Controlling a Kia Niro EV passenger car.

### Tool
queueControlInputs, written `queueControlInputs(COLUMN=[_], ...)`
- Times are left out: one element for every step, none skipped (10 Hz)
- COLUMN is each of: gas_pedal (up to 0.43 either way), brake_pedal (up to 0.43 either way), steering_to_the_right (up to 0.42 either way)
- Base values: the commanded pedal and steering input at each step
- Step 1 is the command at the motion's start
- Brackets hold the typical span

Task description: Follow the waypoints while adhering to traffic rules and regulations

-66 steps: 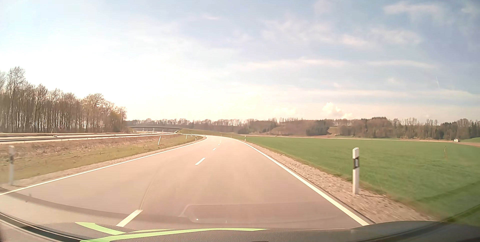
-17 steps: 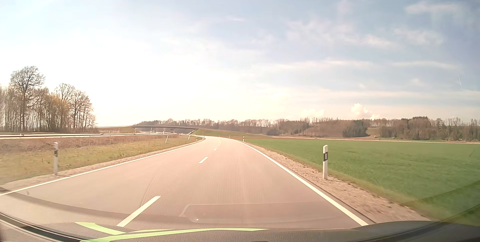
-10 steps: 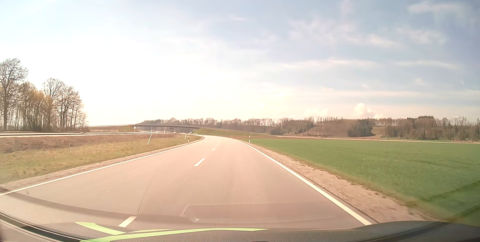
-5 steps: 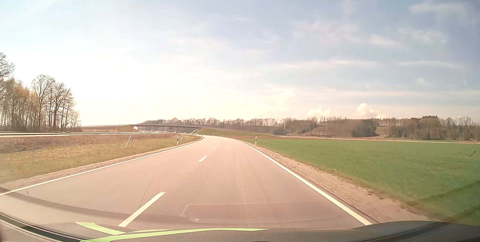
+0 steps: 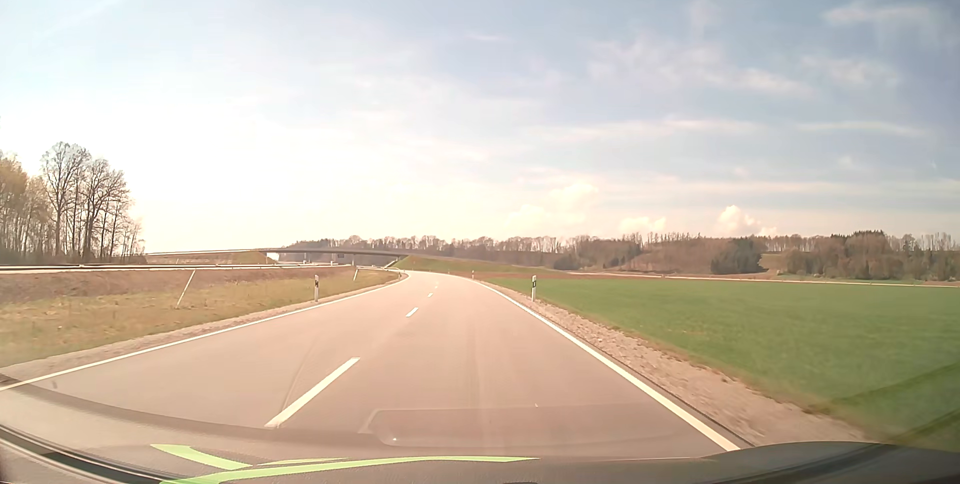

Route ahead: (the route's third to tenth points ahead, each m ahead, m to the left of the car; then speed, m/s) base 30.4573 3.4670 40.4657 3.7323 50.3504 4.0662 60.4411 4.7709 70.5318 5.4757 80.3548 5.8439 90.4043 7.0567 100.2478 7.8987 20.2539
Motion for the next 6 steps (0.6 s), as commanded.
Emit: queueControlInputs(gas_pedal=[0.150,0.150,0.150,0.150,0.150,0.150], brake_pedal=[0.000,0.000,0.000,0.000,0.000,0.000], steering_to_the_right=[-0.004,-0.004,-0.005,-0.005,-0.005,-0.005])
